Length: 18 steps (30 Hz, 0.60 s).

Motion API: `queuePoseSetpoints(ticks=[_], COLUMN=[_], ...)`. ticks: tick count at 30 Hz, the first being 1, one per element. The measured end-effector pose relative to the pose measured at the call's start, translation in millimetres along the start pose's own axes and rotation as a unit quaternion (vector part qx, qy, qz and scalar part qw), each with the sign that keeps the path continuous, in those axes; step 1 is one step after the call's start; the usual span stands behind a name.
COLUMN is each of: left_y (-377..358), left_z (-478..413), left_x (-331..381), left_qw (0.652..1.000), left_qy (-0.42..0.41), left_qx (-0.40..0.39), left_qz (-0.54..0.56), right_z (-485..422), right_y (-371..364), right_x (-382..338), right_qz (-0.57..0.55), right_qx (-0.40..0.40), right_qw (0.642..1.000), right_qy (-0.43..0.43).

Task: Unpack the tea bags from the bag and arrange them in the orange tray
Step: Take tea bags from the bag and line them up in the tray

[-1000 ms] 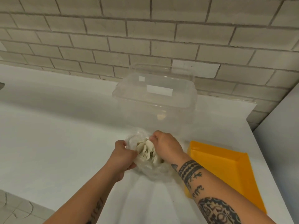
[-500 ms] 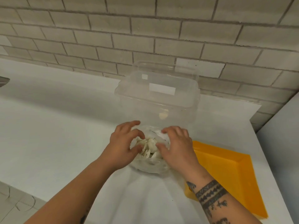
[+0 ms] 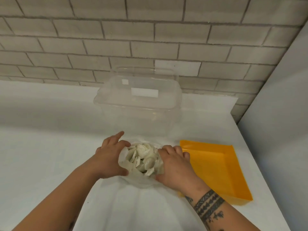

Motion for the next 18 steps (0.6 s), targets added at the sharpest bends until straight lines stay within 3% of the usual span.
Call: queuePoseSetpoints(ticks=[4, 8, 11, 13, 14, 18], left_y=[-5, 14, 43, 56, 56, 32], left_z=[-5, -6, -5, -3, -3, -11], left_x=[-19, -15, 5, 16, 19, 24], left_qw=[0.999, 0.999, 0.984, 0.956, 0.944, 0.883], left_qy=[0.027, -0.013, -0.092, -0.113, -0.100, -0.033], left_qx=[-0.026, -0.023, 0.109, 0.194, 0.194, 0.066], left_qz=[-0.007, 0.030, 0.105, 0.187, 0.247, 0.463], right_z=[2, -1, -5, -10, -12, -21], right_y=[-2, 13, 29, 31, 30, 13], right_x=[-3, -8, -10, -19, -25, -45], right_qz=[-0.052, -0.117, -0.129, -0.094, -0.070, 0.004], right_qx=[0.002, 0.055, 0.098, 0.076, 0.053, -0.015], right_qw=[0.999, 0.992, 0.987, 0.991, 0.993, 0.992], right_qy=[-0.014, -0.013, 0.022, 0.055, 0.074, 0.129])
Point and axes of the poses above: each hand's wrist, its own z-axis away from the middle knuckle, its own y-axis out of the back of the hand, x = y × z, the point moved 6 cm from there along -z, towards the middle knuckle, and after that the axes turned 6 degrees about -z, right-handed, at the moved point
